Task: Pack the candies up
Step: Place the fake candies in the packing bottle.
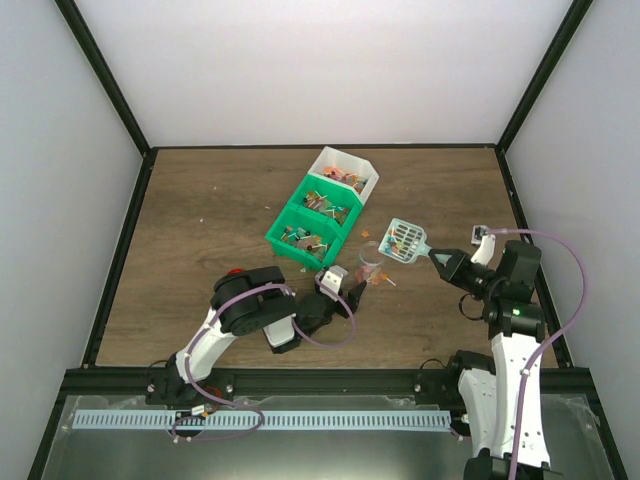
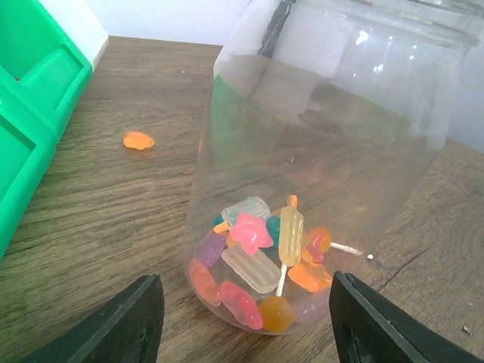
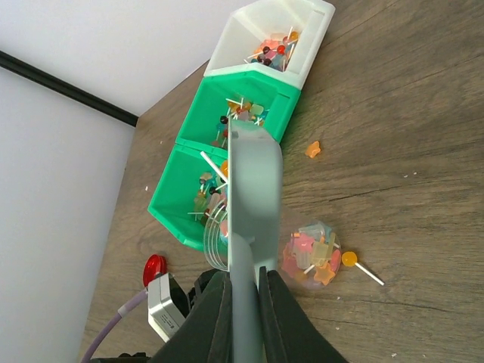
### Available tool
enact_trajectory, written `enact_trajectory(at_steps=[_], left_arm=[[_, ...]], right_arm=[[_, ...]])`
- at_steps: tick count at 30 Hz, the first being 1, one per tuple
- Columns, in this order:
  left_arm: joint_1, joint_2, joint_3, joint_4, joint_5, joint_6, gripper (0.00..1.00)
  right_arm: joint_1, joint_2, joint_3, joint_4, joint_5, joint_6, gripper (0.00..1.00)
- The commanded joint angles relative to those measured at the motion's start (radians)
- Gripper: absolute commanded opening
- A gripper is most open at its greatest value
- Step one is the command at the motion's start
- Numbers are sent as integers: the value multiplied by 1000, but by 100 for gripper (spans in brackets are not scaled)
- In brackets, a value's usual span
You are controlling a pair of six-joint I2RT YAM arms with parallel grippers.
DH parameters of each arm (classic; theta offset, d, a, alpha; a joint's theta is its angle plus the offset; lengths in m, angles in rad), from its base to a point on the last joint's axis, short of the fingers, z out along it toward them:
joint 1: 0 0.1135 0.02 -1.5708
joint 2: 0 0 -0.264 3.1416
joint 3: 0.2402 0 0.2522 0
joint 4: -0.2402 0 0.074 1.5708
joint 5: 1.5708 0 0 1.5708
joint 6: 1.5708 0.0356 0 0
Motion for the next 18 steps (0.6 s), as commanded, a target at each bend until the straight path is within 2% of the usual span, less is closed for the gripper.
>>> enact_trajectory(at_steps=[1,18], left_arm=[[15,60,-30,-97,13,-47,62],[23,76,-27,-86,30,-55,62]], right_arm=[[26,-8,42,-11,27,-25,1],[99,-7,94,-48,129,-36,1]])
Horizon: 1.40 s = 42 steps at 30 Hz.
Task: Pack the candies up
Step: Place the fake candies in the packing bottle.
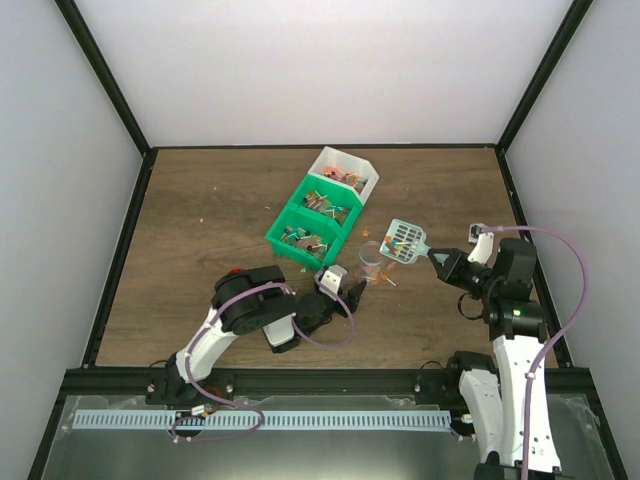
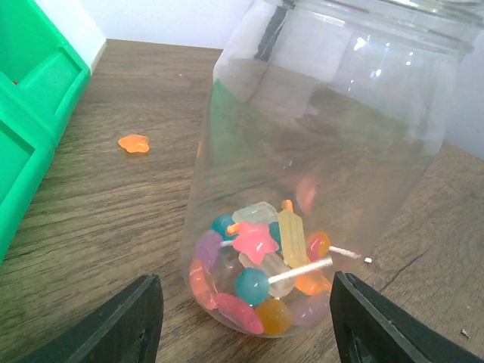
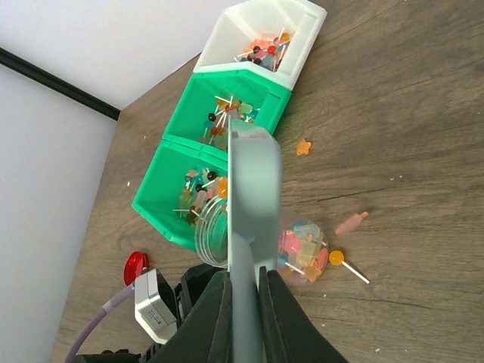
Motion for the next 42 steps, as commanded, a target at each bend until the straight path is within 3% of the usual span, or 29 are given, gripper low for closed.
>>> enact_trajectory(at_steps=[1,8,21,42], left_arm=[[15,67,-28,-108,15,-56,62],[17,75,-24,-102,20,-58,63],[27,82,-39,-77,33,-65,63],[39,73,-59,-61,41,-68,63]], right_arm=[[18,-3,54,-8,19,-17,1],[75,15,72,-9,67,-9,1],[306,74,105,16,291,89,1],[316,102,215,-69,405,51,1]])
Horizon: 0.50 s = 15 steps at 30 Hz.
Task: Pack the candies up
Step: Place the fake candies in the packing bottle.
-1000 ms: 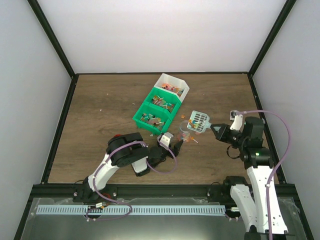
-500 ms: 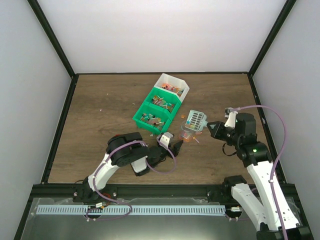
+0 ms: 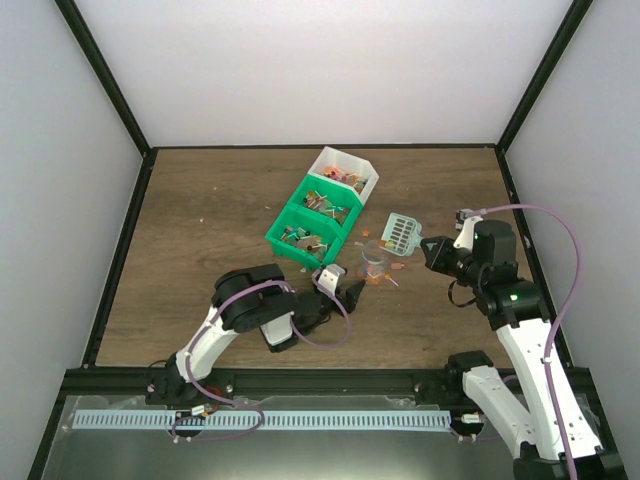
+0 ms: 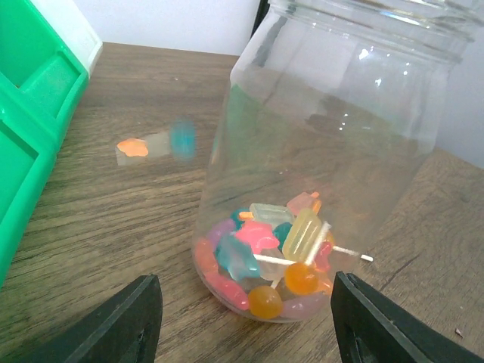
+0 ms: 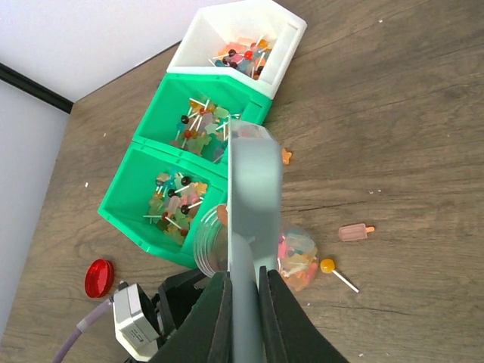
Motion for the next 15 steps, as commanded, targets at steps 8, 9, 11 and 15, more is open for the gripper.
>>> enact_trajectory(at_steps=[8,9,11,15], left_arm=[[19,55,-49,-102,6,-62,63],[19,53,-50,-104,6,-61,64],[19,49,-53,-106,7,-58,66],[20,43,-55,-108,9,-58,67]], right_arm=[[11,-6,74,-36,47,-34,1],[11,-3,82,-40,45,-39,1],[10,4,96,-47,42,-48,1],[10,10,110,-63,49,-63,1]])
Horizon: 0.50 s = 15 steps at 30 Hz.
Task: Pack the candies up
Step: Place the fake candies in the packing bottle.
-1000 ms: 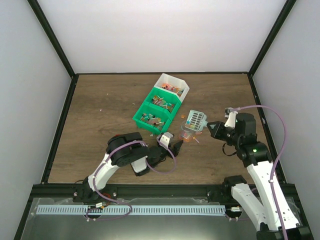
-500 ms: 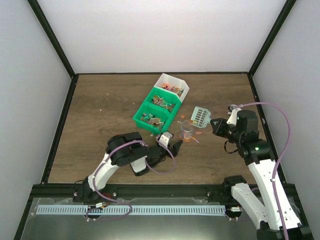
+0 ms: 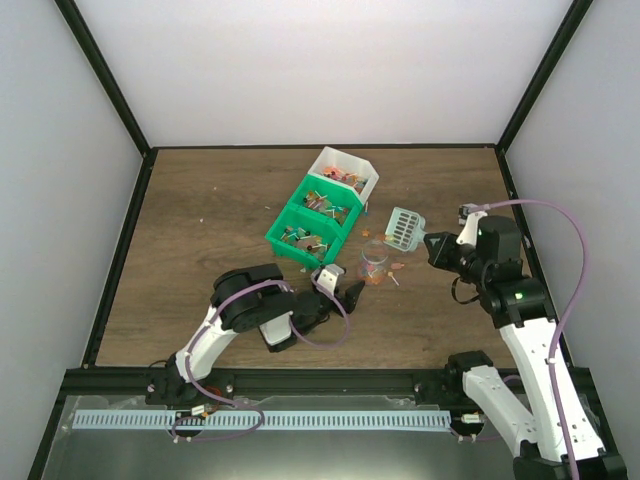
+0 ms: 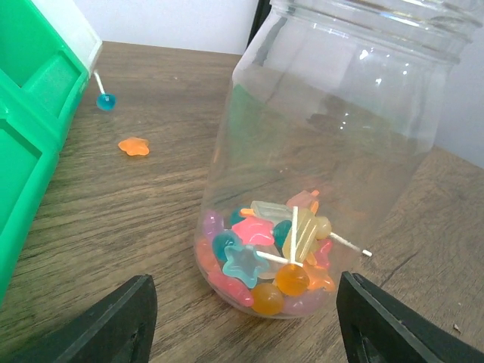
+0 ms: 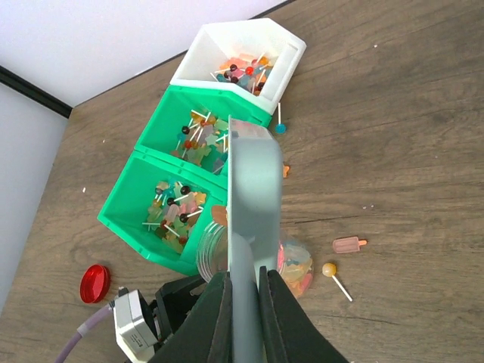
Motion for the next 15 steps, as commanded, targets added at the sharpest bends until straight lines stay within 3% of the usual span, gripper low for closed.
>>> enact_trajectory(at_steps=[1,15], left_arm=[[14,49,-47,-108,-3,-60,68],[14,11,-95,-80,22,-61,68]], right_arm=[[11,3,58,-26,23,-36,1],[11,18,78,-23,-5,-35,1]])
